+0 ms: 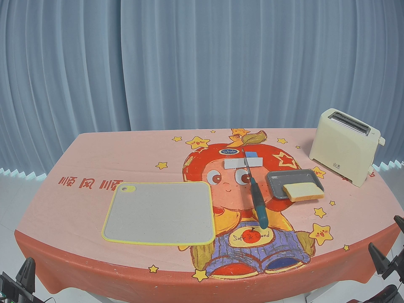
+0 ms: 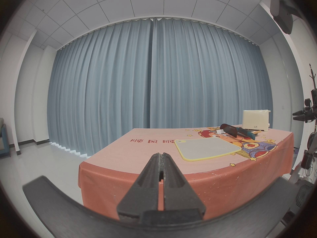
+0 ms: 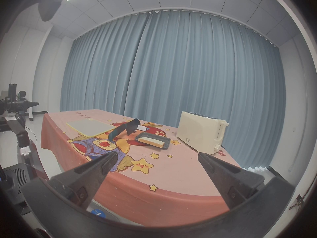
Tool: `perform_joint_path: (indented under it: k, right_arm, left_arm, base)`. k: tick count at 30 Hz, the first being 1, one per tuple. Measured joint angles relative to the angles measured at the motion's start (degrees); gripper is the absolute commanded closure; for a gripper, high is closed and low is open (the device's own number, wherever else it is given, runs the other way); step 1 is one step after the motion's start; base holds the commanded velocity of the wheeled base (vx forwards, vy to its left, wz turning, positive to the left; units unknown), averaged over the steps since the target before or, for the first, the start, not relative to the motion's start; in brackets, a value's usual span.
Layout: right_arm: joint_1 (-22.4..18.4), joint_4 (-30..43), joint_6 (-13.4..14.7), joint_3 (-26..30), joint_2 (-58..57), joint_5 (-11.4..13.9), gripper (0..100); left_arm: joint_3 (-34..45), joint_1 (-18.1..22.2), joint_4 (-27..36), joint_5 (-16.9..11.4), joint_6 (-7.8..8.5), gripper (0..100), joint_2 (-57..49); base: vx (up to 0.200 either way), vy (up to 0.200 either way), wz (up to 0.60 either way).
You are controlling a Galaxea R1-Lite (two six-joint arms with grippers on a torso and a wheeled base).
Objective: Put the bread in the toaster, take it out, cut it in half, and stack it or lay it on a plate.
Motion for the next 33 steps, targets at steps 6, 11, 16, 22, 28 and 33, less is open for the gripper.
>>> perform_joint_path:
  k: [6, 11, 16, 22, 28, 33]
  right_arm:
    - [-2.90, -0.11, -2.11, -2.73, 5.66, -0.55, 0]
    - [-2.84, -0.28, -2.77, -4.28, 9.96, 0.00, 0]
    - [-1.85, -0.79, -2.74, -4.17, 14.48, 0.11, 0]
    - [-1.57, -1.29, -2.08, -3.97, 18.92, -0.21, 0]
    - [-1.46, -1.37, -0.96, -4.80, 20.41, -0.24, 0]
    - [-1.30, -1.39, -0.74, -5.24, 21.28, -0.24, 0]
  left_arm:
    - [0.00, 0.00, 0.00, -0.02, 0.00, 100, 0.00]
    - [0.00, 0.00, 0.00, 0.00, 0.00, 100, 0.00]
    - [0.00, -0.02, 0.00, 0.00, 0.00, 100, 0.00]
    - [0.00, -0.02, 0.00, 0.00, 0.00, 100, 0.00]
    - [0.00, -0.02, 0.00, 0.00, 0.00, 100, 0.00]
    - [0.00, -0.02, 0.00, 0.00, 0.00, 100, 0.00]
  base:
    - [0.000, 0.000, 0.00]
    - [0.000, 0.000, 0.00]
    - [0.000, 0.000, 0.00]
    - [0.000, 0.000, 0.00]
    - [0.000, 0.000, 0.00]
    - [0.000, 0.000, 0.00]
